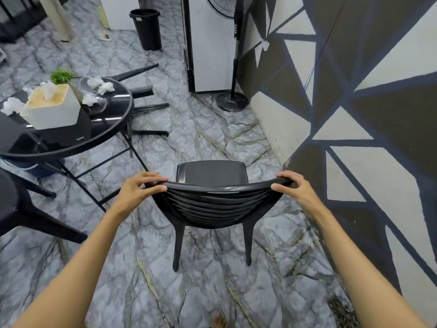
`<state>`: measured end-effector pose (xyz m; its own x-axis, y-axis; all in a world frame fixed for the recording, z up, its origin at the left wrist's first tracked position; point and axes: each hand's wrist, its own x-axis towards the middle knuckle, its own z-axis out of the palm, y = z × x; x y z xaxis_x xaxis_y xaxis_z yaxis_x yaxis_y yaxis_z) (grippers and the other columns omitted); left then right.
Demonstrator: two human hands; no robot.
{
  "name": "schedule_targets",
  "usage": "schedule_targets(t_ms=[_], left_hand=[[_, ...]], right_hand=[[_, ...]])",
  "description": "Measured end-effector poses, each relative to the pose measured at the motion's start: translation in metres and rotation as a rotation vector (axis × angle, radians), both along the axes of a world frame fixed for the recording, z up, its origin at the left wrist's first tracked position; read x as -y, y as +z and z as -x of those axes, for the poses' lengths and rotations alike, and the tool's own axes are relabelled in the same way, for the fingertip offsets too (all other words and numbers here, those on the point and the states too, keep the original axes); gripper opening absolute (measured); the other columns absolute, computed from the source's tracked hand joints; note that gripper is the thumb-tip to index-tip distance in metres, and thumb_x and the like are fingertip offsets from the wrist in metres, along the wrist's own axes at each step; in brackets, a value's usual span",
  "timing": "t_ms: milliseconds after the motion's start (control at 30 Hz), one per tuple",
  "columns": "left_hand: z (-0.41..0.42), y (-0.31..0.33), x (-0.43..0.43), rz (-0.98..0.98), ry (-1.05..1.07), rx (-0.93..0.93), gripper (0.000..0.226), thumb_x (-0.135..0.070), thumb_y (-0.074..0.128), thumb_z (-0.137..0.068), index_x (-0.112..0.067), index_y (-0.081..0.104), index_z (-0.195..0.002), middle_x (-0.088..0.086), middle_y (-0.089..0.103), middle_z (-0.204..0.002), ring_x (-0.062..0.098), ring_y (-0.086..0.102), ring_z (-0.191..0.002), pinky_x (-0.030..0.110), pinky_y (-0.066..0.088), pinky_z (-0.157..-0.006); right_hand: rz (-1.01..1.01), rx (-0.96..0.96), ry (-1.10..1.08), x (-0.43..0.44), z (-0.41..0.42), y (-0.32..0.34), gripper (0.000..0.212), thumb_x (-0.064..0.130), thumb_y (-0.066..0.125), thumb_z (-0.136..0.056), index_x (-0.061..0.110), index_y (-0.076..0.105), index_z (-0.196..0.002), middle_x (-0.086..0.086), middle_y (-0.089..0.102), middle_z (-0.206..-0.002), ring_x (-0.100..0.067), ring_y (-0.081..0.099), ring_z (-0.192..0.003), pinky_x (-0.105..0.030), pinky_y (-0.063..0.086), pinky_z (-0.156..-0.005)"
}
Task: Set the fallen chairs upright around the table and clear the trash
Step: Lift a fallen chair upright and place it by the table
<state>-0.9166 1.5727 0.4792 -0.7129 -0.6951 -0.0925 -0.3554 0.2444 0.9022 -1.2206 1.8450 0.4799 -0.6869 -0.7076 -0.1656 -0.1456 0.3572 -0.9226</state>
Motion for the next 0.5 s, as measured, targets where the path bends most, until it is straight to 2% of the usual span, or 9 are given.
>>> schedule_targets(t_ms=[67, 133, 233, 333, 400, 467, 500], left_hand=[[-0.007, -0.001, 0.002, -0.035, 0.006, -0.002, 0.025, -0.016, 0.072, -0.075, -0.015, 0.073, -0.101, 0.004, 0.061, -0.118, 0.013, 0.051, -0.117, 0.033, 0.037, -0.102], [-0.009, -0.001, 0.002, -0.056, 0.002, -0.007, 0.025, -0.017, 0.074, -0.074, -0.017, 0.073, -0.099, 0.001, 0.061, -0.118, 0.01, 0.051, -0.118, 0.033, 0.036, -0.103], [-0.008, -0.002, 0.003, -0.071, 0.006, -0.011, 0.022, -0.019, 0.075, -0.074, -0.022, 0.073, -0.095, -0.007, 0.06, -0.113, 0.004, 0.051, -0.114, 0.026, 0.034, -0.099], [-0.012, 0.0, 0.006, -0.052, -0.048, 0.032, 0.022, -0.022, 0.076, -0.072, -0.026, 0.073, -0.093, -0.009, 0.06, -0.113, -0.008, 0.051, -0.108, 0.013, 0.034, -0.09], [-0.016, 0.004, 0.011, -0.031, -0.097, 0.067, 0.025, -0.028, 0.078, -0.069, -0.033, 0.073, -0.093, -0.014, 0.061, -0.113, -0.017, 0.051, -0.103, 0.011, 0.034, -0.09], [-0.025, 0.011, 0.018, -0.021, -0.091, 0.086, 0.038, -0.045, 0.077, -0.064, -0.035, 0.069, -0.1, -0.02, 0.061, -0.114, -0.014, 0.05, -0.106, 0.016, 0.033, -0.095], [-0.03, 0.015, 0.023, -0.012, -0.073, 0.087, 0.048, -0.054, 0.074, -0.061, -0.034, 0.068, -0.105, -0.018, 0.062, -0.115, -0.009, 0.051, -0.109, 0.019, 0.033, -0.097]], right_hand=[[0.038, -0.005, -0.019, 0.001, -0.011, -0.005, 0.031, 0.021, 0.075, -0.078, 0.023, 0.065, -0.107, 0.005, 0.044, -0.127, -0.008, 0.039, -0.121, -0.023, 0.03, -0.097], [0.025, -0.008, -0.01, -0.001, -0.016, -0.002, 0.033, 0.02, 0.073, -0.079, 0.021, 0.064, -0.111, 0.005, 0.043, -0.127, -0.008, 0.039, -0.121, -0.025, 0.03, -0.101], [-0.062, -0.05, 0.035, -0.001, -0.01, 0.005, 0.035, 0.023, 0.074, -0.079, 0.021, 0.065, -0.113, -0.001, 0.045, -0.132, -0.009, 0.041, -0.119, -0.025, 0.03, -0.099], [-0.216, -0.063, 0.17, 0.001, -0.003, 0.018, 0.048, 0.047, 0.078, -0.066, 0.033, 0.065, -0.109, 0.002, 0.046, -0.133, -0.011, 0.04, -0.122, -0.027, 0.03, -0.097], [-0.273, -0.081, 0.241, 0.01, -0.003, 0.032, 0.051, 0.051, 0.077, -0.066, 0.034, 0.062, -0.111, 0.006, 0.046, -0.131, -0.011, 0.039, -0.124, -0.029, 0.03, -0.097], [-0.239, -0.081, 0.27, 0.031, -0.01, 0.05, 0.044, 0.045, 0.072, -0.075, 0.029, 0.061, -0.115, 0.007, 0.051, -0.127, -0.011, 0.043, -0.124, -0.027, 0.029, -0.097], [-0.215, -0.09, 0.299, 0.045, -0.016, 0.06, 0.05, 0.053, 0.071, -0.071, 0.03, 0.061, -0.114, 0.01, 0.055, -0.125, -0.009, 0.046, -0.123, -0.026, 0.031, -0.098]])
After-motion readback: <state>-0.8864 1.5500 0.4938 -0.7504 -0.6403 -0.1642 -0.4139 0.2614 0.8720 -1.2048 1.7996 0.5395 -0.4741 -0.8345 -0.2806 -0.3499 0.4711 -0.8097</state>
